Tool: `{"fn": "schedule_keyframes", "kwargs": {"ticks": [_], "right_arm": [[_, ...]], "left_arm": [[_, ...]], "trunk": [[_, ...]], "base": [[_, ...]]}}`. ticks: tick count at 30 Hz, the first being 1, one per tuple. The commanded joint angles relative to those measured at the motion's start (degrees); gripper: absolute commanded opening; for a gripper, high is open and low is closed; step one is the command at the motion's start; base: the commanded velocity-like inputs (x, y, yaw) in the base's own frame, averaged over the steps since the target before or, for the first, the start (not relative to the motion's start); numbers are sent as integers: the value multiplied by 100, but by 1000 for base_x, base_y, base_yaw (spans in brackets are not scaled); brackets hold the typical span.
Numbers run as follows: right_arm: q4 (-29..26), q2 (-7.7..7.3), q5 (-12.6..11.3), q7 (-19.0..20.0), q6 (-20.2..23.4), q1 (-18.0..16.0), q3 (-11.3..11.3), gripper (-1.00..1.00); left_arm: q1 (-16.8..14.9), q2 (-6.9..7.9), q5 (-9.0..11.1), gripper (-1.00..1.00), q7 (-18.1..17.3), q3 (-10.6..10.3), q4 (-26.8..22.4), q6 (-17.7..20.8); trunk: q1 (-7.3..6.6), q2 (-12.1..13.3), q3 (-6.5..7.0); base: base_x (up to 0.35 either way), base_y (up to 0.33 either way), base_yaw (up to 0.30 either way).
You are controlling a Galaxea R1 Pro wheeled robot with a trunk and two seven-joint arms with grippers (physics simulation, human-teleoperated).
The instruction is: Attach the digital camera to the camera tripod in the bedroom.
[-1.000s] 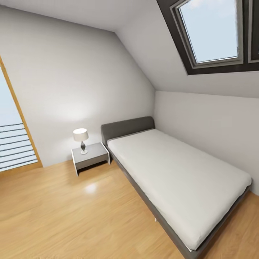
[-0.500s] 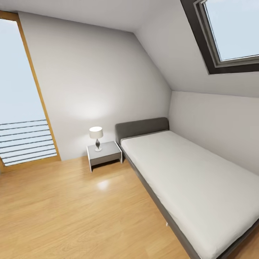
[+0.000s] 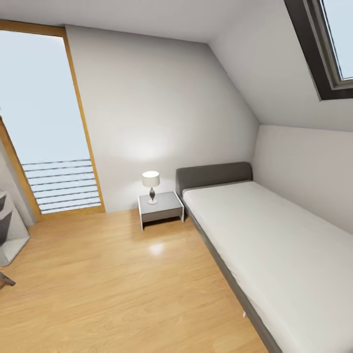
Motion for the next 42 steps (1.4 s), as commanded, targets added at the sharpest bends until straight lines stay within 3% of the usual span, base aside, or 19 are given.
{"fn": "schedule_keyframes", "kwargs": {"ticks": [1,42], "right_arm": [[17,-3,58,13,-34,-8,-50,100],[17,0,59,-76,-41,-8,-50,100]], "left_arm": [[-6,-3,-6,-100,12,-6,2,-17],[-6,-3,-9,-100,7,-6,2,-19]], "trunk": [[3,-12,-13],[3,-12,-13]], "base": [[0,0,280],[0,0,280]]}}
